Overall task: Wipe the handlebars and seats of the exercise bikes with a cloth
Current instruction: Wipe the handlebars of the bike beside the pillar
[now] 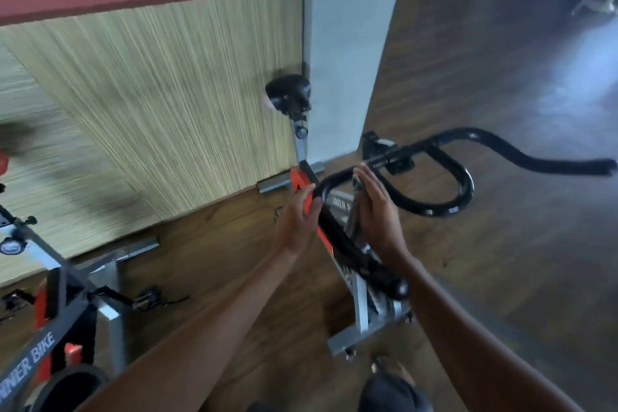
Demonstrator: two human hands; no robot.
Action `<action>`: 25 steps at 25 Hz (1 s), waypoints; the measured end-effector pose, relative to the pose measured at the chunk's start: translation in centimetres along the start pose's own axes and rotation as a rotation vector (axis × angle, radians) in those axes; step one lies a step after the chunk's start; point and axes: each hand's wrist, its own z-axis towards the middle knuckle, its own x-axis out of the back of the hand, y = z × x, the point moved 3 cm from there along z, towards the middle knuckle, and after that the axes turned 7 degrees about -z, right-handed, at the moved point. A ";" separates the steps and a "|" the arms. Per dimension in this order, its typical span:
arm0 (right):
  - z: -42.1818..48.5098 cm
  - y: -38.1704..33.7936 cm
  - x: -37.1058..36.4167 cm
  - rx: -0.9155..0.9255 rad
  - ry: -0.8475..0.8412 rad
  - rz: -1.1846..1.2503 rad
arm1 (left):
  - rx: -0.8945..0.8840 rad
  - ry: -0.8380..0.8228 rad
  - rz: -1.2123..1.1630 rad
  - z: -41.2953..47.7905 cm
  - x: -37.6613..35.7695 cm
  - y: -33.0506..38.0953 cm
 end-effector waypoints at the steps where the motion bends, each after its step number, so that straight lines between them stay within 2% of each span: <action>1: -1.8 -0.6 1.5 -0.039 0.025 -0.012 | -0.013 -0.011 0.027 -0.8 0.4 0.2; 4: -9.0 -1.7 5.0 -0.165 0.185 0.077 | -0.152 -0.088 0.073 -4.9 1.3 1.6; 8: -17.7 -3.9 6.6 -0.462 0.431 0.089 | -0.275 -0.272 0.067 -9.4 1.1 4.0; 10: -19.8 -5.6 6.4 -0.487 0.498 0.106 | -0.294 -0.343 0.051 -10.4 0.3 4.3; 14: -19.5 -8.3 5.3 -0.325 0.517 0.115 | -0.303 -0.401 -0.008 -10.5 -1.1 4.1; 20: -17.8 -7.2 2.8 -0.101 0.576 0.178 | -0.499 -0.366 -0.071 -9.3 -2.1 3.0; 25: -16.2 -6.2 0.5 0.161 0.798 0.200 | -0.623 -0.523 -0.184 -6.2 -2.1 2.5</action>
